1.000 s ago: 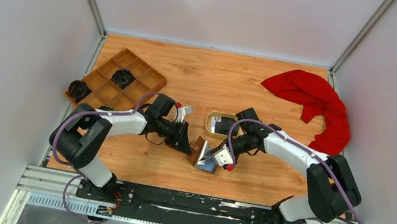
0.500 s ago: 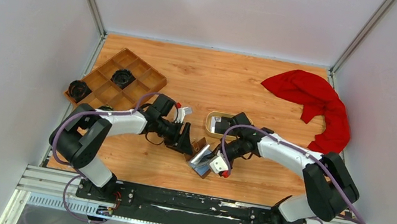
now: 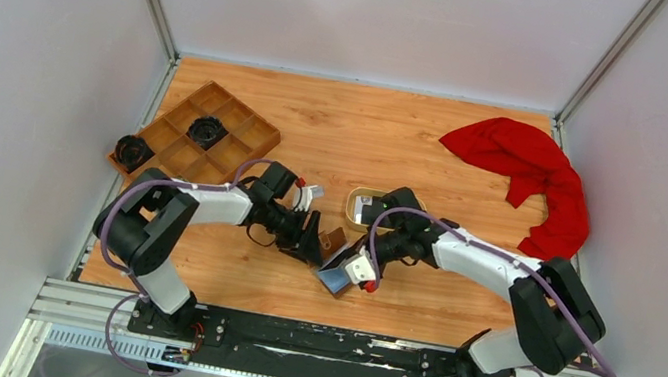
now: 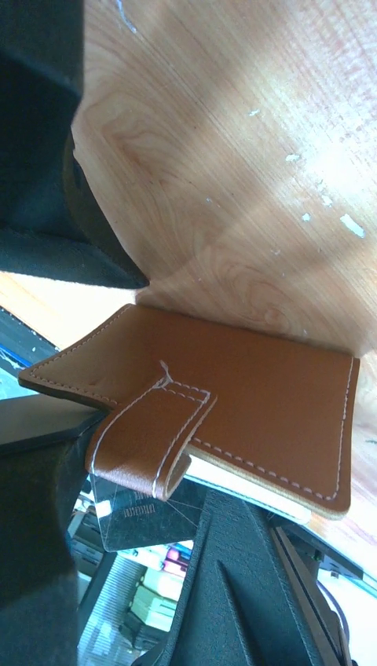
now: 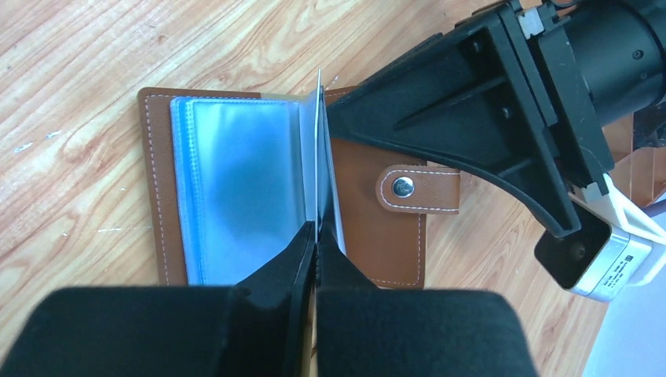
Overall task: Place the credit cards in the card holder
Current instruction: Insert the credit card into the card holder.
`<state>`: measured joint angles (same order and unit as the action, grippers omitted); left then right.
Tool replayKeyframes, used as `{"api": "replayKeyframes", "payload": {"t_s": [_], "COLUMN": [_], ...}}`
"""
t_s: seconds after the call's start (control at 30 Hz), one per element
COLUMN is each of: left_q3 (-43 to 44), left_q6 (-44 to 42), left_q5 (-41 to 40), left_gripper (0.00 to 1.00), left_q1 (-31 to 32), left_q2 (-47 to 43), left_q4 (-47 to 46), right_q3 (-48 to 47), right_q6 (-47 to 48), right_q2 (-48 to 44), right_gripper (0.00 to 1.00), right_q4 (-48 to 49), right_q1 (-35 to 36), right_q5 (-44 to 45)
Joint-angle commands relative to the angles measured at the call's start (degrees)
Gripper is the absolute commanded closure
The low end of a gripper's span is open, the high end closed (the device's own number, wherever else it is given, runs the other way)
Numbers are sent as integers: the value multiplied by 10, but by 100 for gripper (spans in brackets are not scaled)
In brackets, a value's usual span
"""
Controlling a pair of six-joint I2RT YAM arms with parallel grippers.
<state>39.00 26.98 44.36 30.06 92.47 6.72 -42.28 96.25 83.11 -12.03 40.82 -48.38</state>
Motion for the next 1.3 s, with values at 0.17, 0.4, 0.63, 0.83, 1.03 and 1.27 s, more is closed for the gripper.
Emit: {"api": "replayKeyframes", "payload": {"t_s": [0.17, 0.4, 0.63, 0.83, 1.03, 1.27], "left_q3": [18, 12, 32, -58, -136, -201], "left_q6": [-17, -25, -101, -108, -53, -49], "left_q5": [-10, -36, -159, -218, -183, -161], "left_gripper": [44, 32, 0, 0, 1, 19], "left_q1": [-1, -4, -4, 3, 3, 18], "left_q2": [-28, -82, -207, -401, -480, -483], "left_q4": [22, 21, 95, -19, -117, -192], "right_q3": [-33, -57, -87, -121, -174, -230], "right_q6": [-56, -56, -65, -78, -109, -140], "right_q2": [48, 78, 102, 119, 149, 188], "right_gripper": [100, 100, 100, 100, 100, 100], "right_q4": [6, -26, -64, -109, -168, -226], "right_q1": [10, 11, 12, 13, 14, 13], "right_q5": [42, 60, 73, 70, 58, 54]}}
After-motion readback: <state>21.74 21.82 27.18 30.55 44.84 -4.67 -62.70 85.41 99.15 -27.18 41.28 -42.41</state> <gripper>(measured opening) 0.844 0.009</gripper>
